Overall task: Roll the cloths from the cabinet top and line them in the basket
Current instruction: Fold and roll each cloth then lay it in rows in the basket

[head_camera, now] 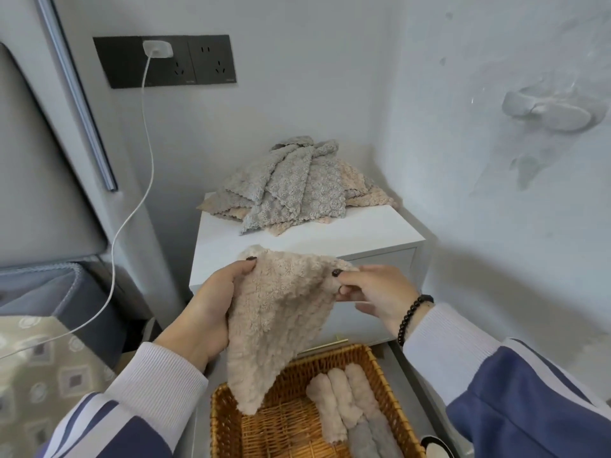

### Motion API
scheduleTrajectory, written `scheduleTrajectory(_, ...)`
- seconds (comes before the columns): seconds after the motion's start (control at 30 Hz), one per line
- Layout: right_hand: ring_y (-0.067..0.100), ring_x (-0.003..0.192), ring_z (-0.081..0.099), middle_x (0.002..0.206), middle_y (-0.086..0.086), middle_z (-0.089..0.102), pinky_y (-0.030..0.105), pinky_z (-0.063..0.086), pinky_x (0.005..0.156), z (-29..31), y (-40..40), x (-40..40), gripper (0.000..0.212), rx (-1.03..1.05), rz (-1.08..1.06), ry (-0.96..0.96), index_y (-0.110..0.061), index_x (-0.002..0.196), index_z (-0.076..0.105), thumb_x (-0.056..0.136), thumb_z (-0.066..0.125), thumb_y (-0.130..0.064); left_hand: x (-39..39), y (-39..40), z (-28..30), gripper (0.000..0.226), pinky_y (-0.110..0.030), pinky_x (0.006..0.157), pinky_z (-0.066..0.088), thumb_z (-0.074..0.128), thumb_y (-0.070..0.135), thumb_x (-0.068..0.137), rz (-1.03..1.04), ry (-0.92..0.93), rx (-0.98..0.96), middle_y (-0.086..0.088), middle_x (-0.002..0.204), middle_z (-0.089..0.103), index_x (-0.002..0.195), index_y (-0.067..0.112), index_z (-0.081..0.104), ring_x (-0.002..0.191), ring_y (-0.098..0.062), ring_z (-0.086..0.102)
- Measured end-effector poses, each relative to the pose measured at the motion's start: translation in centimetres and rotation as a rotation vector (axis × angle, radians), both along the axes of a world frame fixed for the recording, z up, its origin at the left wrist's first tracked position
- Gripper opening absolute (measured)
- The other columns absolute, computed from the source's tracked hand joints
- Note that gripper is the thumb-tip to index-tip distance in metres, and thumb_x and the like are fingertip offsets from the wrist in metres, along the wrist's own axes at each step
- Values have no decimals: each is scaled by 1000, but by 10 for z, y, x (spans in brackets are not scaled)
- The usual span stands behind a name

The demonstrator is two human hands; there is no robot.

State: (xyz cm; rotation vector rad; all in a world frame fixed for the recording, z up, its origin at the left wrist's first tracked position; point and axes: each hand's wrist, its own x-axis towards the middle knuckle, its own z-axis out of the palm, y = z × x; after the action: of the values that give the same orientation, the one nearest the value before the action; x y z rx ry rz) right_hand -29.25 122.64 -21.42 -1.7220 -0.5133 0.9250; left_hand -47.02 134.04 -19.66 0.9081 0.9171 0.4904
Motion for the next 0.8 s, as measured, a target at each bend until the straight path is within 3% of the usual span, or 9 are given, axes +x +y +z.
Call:
scheduleTrajectory(0.1, 17, 80, 59, 80, 3, 61, 40, 45, 81, 2, -3, 13, 10, -2, -49, -45, -14, 78, 64, 81, 70, -21, -7, 3, -1, 30, -40, 82, 53, 60, 25, 88, -27, 20, 11, -16, 106, 71, 110, 6, 69, 90, -31, 67)
scheduleTrajectory(0.17, 19, 87, 63, 94, 1, 65, 51, 44, 94, 2, -6, 22, 14, -10, -100, -8, -13, 97, 67, 85, 66, -20, -11, 4, -2, 31, -43, 87, 51, 62, 19, 86, -17, 42, 36, -19, 116, 67, 112, 2, 67, 94, -32, 64)
scheduleTrajectory(0.3, 21, 75, 69, 100, 8, 66, 34, 44, 73, -4, -9, 32, 12, -12, -169, 182, -17, 103, 56, 94, 52, -11, -16, 9, -4, 26, -40, 84, 51, 59, 6, 88, 81, 43, 73, -20, 117, 65, 112, -3, 65, 89, -26, 62)
scheduleTrajectory(0.4, 20, 74, 69, 101, 7, 68, 40, 48, 77, -7, -8, 31, 22, -11, -205, 241, -19, 119, 54, 99, 43, -17, -16, 9, -6, 29, -35, 75, 51, 57, 7, 91, 78, 31, 61, -14, 99, 68, 117, -4, 62, 82, -22, 62)
scheduleTrajectory(0.5, 21, 81, 66, 99, 7, 65, 55, 42, 92, -8, -4, 28, 20, 27, -229, 252, -21, 115, 53, 101, 40, -19, -17, 9, -7, 25, -32, 67, 55, 59, 8, 91, 70, 27, 69, -11, 89, 68, 112, -5, 64, 77, -21, 63)
scheduleTrajectory(0.57, 24, 86, 63, 104, 10, 63, 57, 44, 91, -8, -1, 29, 17, 142, -298, 290, -21, 113, 51, 101, 39, -16, -19, 12, -8, 27, -30, 64, 55, 61, 7, 90, 101, 39, 101, -10, 87, 68, 113, -6, 63, 74, -19, 62)
scheduleTrajectory(0.67, 23, 81, 67, 89, 7, 65, 50, 53, 81, -9, 3, 34, 19, 313, -431, 356, -19, 106, 57, 99, 42, -11, -20, 16, -9, 32, -21, 50, 54, 62, 5, 89, 151, 35, 168, -6, 80, 65, 121, 4, 57, 60, -11, 58)
scheduleTrajectory(0.8, 17, 61, 63, 74, 7, 62, 31, 54, 59, -12, 4, 35, 21, 394, -471, 312, -15, 85, 59, 93, 49, 2, -23, 17, -7, 23, -20, 46, 51, 60, 4, 90, 243, -1, 246, -4, 78, 66, 109, 18, 61, 54, -9, 55)
